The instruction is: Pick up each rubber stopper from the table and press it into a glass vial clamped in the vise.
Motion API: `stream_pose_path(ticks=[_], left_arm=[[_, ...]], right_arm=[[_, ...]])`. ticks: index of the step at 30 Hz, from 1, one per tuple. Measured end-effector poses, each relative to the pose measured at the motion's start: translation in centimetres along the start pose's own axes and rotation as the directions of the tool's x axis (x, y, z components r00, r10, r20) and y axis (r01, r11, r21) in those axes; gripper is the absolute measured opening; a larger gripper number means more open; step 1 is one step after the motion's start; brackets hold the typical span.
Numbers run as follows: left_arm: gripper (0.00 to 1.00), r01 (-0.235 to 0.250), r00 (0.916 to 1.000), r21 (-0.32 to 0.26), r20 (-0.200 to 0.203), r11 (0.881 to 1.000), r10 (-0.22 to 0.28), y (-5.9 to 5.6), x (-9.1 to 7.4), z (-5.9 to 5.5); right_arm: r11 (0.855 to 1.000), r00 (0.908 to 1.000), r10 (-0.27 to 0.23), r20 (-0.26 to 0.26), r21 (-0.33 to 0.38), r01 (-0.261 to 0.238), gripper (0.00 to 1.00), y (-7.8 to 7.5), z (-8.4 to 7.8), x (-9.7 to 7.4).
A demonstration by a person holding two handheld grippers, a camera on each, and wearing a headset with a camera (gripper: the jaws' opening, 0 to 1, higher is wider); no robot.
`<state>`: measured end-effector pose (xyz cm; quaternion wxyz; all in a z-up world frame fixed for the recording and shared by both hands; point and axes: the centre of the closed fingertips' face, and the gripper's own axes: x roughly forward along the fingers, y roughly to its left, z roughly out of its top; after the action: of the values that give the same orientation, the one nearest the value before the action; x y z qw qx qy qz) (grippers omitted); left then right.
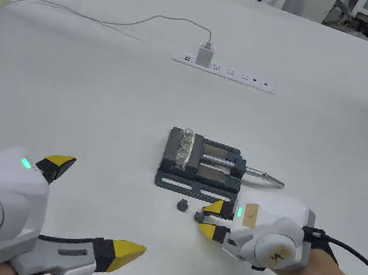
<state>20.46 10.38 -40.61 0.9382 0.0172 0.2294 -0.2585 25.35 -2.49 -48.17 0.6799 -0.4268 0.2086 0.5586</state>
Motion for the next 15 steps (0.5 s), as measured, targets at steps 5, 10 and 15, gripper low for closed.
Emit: stream_pose_path(ticks=[5,10,15], left_arm=[[0.99,0.005,1.0000,0.007,-0.004,1.000,-0.005,0.0,0.1,-0.1],[0.92,0.017,0.9999,0.023,-0.005,1.000,-0.017,-0.1,0.2,0.0],[0.92,0.041,0.9991,0.056,-0.010,0.998,-0.041,-0.4,0.6,0.3]], right_arm=[[1.000,0.9997,-0.013,0.020,0.010,0.012,0.07,-0.4,0.7,-0.6],[1.000,0.9991,-0.016,0.039,0.023,0.015,0.07,-0.6,1.5,-1.5],[1.000,0.9990,-0.006,0.044,0.027,0.004,0.07,-0.4,1.9,-2.4]])
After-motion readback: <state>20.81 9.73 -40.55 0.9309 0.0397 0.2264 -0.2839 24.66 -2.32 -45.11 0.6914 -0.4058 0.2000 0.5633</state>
